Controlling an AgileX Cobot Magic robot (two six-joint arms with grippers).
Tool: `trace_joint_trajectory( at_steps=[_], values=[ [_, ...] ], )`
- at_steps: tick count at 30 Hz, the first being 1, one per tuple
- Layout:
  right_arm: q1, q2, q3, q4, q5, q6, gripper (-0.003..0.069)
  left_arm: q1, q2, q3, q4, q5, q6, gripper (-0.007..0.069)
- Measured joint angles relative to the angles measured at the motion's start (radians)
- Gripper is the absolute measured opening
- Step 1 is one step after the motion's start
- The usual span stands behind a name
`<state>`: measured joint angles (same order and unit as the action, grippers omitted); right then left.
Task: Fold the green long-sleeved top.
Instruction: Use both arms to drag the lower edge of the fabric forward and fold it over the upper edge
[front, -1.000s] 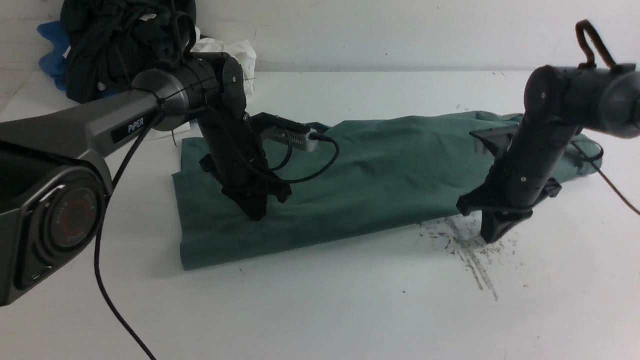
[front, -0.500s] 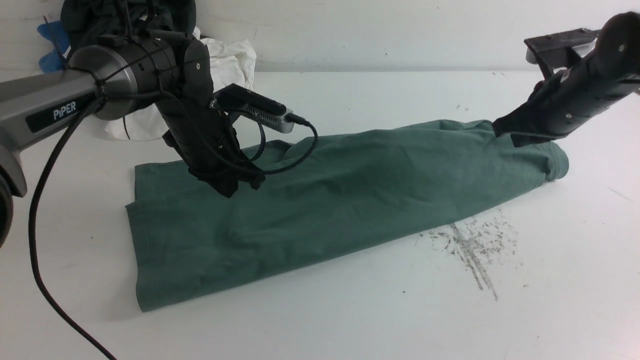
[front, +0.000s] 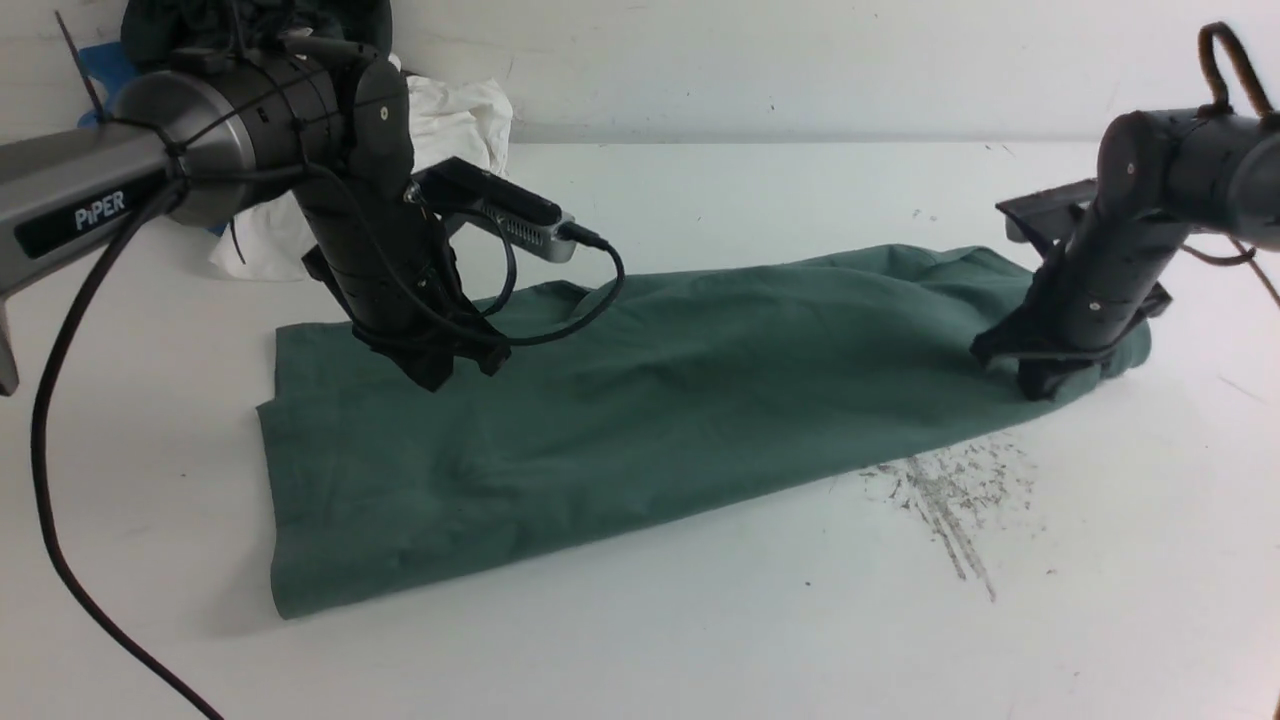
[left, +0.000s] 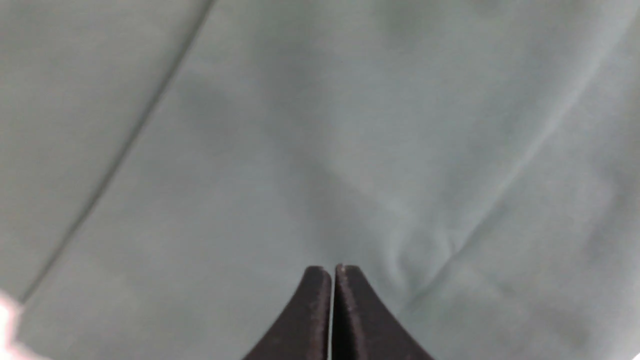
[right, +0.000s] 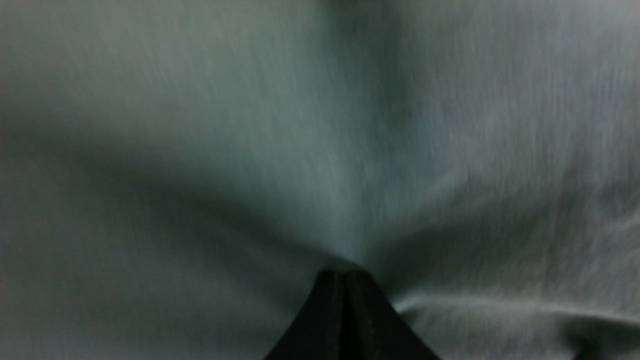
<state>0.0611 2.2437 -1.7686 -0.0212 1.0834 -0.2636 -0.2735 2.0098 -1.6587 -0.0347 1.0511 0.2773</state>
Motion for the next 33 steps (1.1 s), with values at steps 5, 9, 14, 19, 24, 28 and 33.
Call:
trace_joint_trajectory(
  at_steps=[5,9,14,19,24,28,33],
  values=[
    [-0.008,-0.139,0.208,-0.094,0.020,0.077,-0.0010,0.028,-0.014,-0.001,0.012,0.020,-0.033,-0.0008],
    [-0.009,-0.255,0.330,-0.109,-0.042,0.079,-0.0010,0.065,-0.014,-0.001,0.012,-0.003,-0.034,-0.0007],
    [-0.009,-0.299,0.291,-0.028,-0.091,0.025,-0.0008,0.087,-0.014,-0.001,0.018,-0.095,-0.034,0.0041],
    [-0.009,-0.246,0.162,0.065,-0.151,-0.085,0.0035,0.104,-0.004,-0.002,0.018,-0.175,-0.034,0.0200],
    [-0.001,-0.086,-0.008,0.192,-0.141,-0.122,0.0140,0.136,0.060,-0.005,0.052,-0.154,-0.043,0.0403],
    [0.016,-0.021,-0.095,0.243,-0.103,-0.171,0.0223,0.160,0.101,-0.005,0.080,-0.137,-0.078,0.0438],
    [0.015,0.003,-0.144,0.176,-0.068,-0.177,0.0289,0.175,0.143,-0.005,0.096,-0.137,-0.110,0.0419]
  ],
)
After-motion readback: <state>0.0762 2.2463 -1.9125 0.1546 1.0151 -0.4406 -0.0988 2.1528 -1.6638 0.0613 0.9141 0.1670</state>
